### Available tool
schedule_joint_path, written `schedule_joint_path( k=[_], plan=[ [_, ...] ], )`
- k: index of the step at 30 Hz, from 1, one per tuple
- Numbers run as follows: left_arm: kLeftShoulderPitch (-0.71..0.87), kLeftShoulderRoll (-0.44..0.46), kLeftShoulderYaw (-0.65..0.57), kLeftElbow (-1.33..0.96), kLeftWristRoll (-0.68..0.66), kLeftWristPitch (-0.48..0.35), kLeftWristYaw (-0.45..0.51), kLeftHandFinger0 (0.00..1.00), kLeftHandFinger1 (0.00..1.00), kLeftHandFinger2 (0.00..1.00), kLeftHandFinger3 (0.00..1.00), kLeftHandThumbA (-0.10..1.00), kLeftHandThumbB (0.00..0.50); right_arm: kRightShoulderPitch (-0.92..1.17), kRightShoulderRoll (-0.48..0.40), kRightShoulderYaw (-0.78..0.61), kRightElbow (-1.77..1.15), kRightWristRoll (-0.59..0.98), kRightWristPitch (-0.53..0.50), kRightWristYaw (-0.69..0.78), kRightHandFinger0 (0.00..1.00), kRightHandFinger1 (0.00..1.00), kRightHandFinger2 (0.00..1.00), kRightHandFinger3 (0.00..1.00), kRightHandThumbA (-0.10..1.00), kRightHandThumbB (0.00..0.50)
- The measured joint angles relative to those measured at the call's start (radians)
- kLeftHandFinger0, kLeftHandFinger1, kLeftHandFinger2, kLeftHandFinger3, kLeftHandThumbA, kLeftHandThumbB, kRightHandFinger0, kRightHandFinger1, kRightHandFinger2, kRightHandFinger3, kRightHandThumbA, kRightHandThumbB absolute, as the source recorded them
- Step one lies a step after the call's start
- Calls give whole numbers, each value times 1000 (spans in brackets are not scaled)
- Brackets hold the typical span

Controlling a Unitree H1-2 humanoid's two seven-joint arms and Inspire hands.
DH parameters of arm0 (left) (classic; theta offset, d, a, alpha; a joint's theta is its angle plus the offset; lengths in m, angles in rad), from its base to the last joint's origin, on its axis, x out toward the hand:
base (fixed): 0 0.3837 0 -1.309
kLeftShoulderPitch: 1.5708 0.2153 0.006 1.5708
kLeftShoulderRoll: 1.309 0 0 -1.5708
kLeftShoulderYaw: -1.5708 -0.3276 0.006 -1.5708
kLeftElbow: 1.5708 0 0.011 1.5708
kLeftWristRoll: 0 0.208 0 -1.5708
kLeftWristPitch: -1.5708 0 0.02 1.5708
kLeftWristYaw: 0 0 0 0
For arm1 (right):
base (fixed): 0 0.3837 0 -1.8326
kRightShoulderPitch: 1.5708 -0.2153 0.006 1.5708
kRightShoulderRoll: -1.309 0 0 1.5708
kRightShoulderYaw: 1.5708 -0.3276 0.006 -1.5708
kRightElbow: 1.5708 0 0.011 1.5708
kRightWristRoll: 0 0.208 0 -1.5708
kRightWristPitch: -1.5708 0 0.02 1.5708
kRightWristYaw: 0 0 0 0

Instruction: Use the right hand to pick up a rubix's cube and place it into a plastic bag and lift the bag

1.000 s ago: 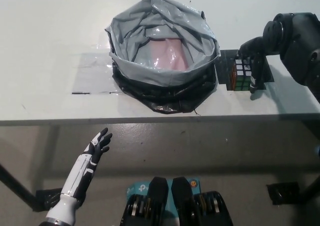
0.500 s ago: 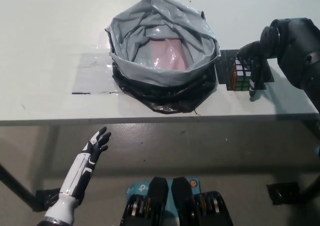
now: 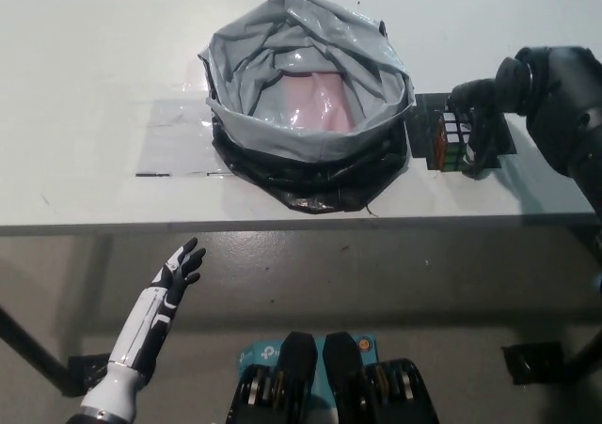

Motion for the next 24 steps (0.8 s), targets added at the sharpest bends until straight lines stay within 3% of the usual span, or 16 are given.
schedule_joint_path(
  k=[2, 6, 9, 14, 18, 20, 21, 24],
  plan=[
    [0, 0, 0, 1, 0, 0, 0, 1000, 1000, 1000, 1000, 1000, 221, 8, -1, -12, 0, 0, -5, -32, 120, 320, 407, 312, 44, 223],
    [0, 0, 0, 1, 1, 0, 0, 1000, 1000, 1000, 1000, 1000, 211, 22, -1, -37, 0, 0, -17, -94, 41, 298, 425, 338, 162, 237],
    [-1, 0, 0, 1, 1, 0, 0, 1000, 1000, 1000, 1000, 1000, 217, 33, -1, -58, 0, 1, -30, -153, 9, 337, 534, 349, 238, 262],
    [-5, 2, 0, 1, 3, 0, 0, 1000, 1000, 1000, 1000, 1000, 218, 40, 0, -96, 3, 2, -55, -231, 18, 428, 650, 463, 175, 267],
    [-12, 6, 0, 1, 4, 0, 0, 1000, 1000, 1000, 1000, 1000, 216, 40, -1, -115, 4, 3, -77, -283, 0, 417, 665, 528, -86, 226],
    [-21, 9, 0, 1, 5, 0, 0, 1000, 1000, 1000, 1000, 1000, 212, 39, -2, -134, 5, 3, -96, -324, 0, 435, 777, 675, -99, 174],
    [-24, 10, 0, 1, 5, 0, 0, 1000, 1000, 1000, 1000, 1000, 211, 39, -2, -142, 5, 4, -100, -339, 0, 489, 856, 753, -100, 157],
    [-30, 11, 0, 0, 5, 0, 0, 1000, 1000, 1000, 1000, 1000, 213, 39, -5, -167, 6, 8, -107, -369, 22, 521, 835, 821, -100, 152]
  ],
)
